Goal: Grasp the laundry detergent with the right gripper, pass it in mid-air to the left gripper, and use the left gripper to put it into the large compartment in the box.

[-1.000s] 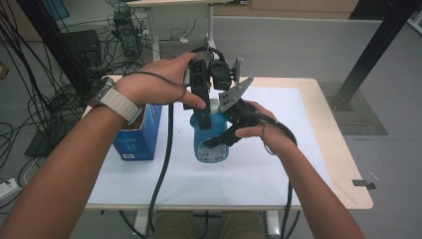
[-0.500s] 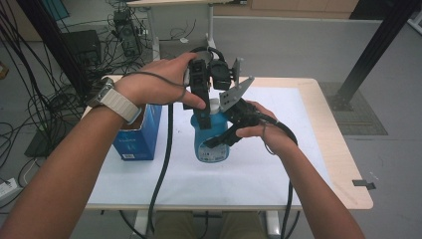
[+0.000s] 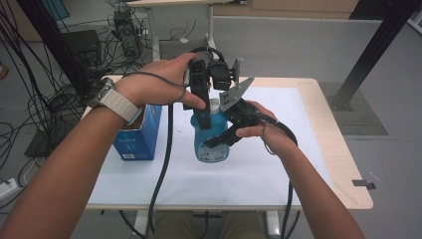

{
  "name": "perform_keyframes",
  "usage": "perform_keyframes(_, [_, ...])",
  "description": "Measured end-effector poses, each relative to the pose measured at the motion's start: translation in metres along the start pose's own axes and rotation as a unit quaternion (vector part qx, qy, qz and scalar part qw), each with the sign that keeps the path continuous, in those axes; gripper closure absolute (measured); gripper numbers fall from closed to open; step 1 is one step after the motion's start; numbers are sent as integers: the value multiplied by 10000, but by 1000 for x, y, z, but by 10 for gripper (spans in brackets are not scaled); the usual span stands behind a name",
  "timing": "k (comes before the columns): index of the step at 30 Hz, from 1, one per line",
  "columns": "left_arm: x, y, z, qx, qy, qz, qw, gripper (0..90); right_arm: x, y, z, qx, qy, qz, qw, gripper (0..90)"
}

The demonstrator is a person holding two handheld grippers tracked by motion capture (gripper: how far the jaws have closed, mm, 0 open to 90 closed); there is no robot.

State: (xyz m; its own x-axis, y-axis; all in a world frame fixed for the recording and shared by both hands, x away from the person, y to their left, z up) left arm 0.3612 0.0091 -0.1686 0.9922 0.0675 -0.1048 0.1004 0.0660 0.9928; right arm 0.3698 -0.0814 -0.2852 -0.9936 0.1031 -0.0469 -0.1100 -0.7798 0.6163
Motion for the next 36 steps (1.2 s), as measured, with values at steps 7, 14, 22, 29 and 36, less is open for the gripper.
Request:
perform_keyframes(7, [0, 0, 0, 3, -4, -6, 10000, 84, 1, 0, 1, 5, 10, -10, 10000, 433])
perform_keyframes(14, [0, -1, 0, -12, -9, -15, 10000, 84, 1, 0, 1, 8, -14, 1, 10000, 433])
perform_keyframes(22, [0, -2, -1, -23, -2, -25, 10000, 84, 0, -1, 1, 3, -18, 8, 10000, 433])
perform_keyframes(29, [1, -2, -1, -18, -5, -18, 10000, 83, 0, -2, 2, 12, -30, 8, 10000, 434])
perform_keyframes(36, [0, -2, 0, -17, -27, -30, 10000, 82, 0, -1, 2, -4, -28, -4, 10000, 434])
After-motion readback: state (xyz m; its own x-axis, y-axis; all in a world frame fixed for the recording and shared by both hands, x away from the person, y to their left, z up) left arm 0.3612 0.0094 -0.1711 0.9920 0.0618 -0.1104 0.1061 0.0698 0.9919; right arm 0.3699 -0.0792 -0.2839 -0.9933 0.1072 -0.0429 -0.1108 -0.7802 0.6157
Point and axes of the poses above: each handheld gripper's, and its own axes: y roughly backward along the jaws, z roughly out of its top, x roughly to its left, the point moved 3 cm from there along -y, roughly forward along the jaws, and after that the axes turned 10 degrees about -z, right-handed, at the moved point
